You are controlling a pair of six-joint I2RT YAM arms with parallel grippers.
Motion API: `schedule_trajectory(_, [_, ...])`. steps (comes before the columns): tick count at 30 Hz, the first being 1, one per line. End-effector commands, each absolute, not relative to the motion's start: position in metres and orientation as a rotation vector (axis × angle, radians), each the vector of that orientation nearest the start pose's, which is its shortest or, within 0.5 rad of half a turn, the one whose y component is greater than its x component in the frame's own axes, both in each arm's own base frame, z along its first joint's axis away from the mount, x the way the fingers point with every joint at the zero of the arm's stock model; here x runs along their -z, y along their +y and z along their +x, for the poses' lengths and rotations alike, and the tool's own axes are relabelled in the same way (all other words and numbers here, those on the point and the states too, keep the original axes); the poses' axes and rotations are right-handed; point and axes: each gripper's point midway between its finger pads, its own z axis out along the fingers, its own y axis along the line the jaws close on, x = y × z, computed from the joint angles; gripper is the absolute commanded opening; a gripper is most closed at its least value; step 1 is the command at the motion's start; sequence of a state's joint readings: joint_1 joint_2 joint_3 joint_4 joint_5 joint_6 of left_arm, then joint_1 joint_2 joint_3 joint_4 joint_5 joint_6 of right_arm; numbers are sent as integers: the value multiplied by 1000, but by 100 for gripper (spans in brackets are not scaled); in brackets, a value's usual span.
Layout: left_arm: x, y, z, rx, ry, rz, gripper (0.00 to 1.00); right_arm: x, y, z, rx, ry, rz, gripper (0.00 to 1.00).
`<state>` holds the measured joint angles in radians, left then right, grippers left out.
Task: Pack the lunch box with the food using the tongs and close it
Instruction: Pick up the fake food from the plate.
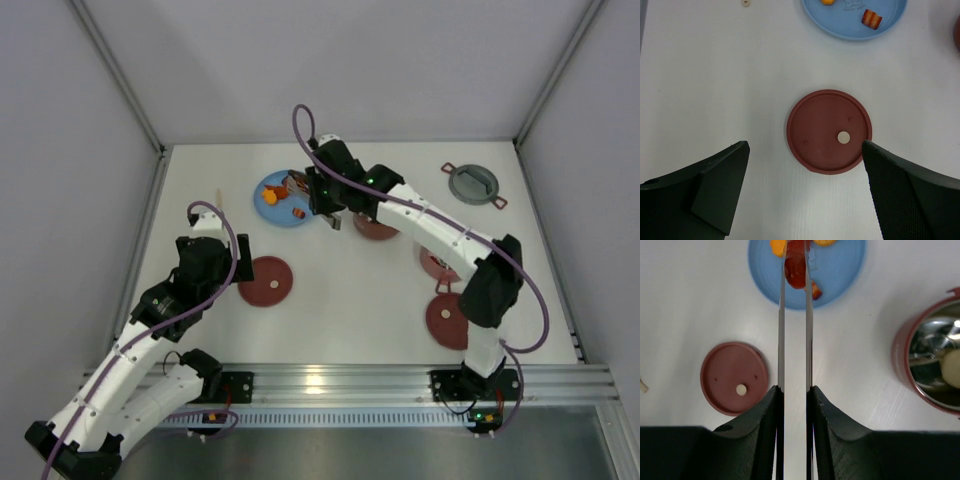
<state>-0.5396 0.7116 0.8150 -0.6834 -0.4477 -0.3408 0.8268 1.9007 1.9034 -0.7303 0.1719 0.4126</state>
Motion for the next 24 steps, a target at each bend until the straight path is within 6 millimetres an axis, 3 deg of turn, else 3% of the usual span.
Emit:
schedule_trajectory(1, [-216,-70,235,75,2066,-41,99,-275,326,342,-413,2204,-285,9])
schedule_trajectory(2, [-216,-70,235,77,2067,-39,99,-291,312,335,-411,2174,-251,9])
schedule_trajectory(3, [-217,-70,235,80,2065,-37,99,-282,300,329,-387,2194,-232,9])
schedule_trajectory(4, [-217,-71,235,81,2065,-36,99,-298,286,318,-398,2166,-207,9])
schedule_trajectory(5, [-218,-70,235,82,2062,-38,99,-292,272,313,-354,2176,-182,9])
schedule_trajectory(7, [-219,-71,234,87,2059,-37,99,-296,250,302,-327,2166,-122,9])
schedule_trajectory(8, [-219,-70,234,87,2059,-38,99,-297,226,291,-288,2153,-86,9])
schedule_trajectory(9, [-220,-70,233,92,2054,-39,99,-297,215,285,-281,2151,-49,8])
schedule_trajectory(11, [-220,-70,233,94,2053,-38,99,-310,190,268,-299,2106,12,8])
schedule_trajectory(12, [-220,-71,233,99,2052,-34,99,-299,179,261,-274,2130,31,8])
schedule_trajectory(19, [-221,-73,233,110,2052,-27,99,-299,95,210,-175,2089,217,8])
schedule_trajectory(24, [-220,-74,233,114,2053,-23,99,-290,60,189,-98,2086,312,9])
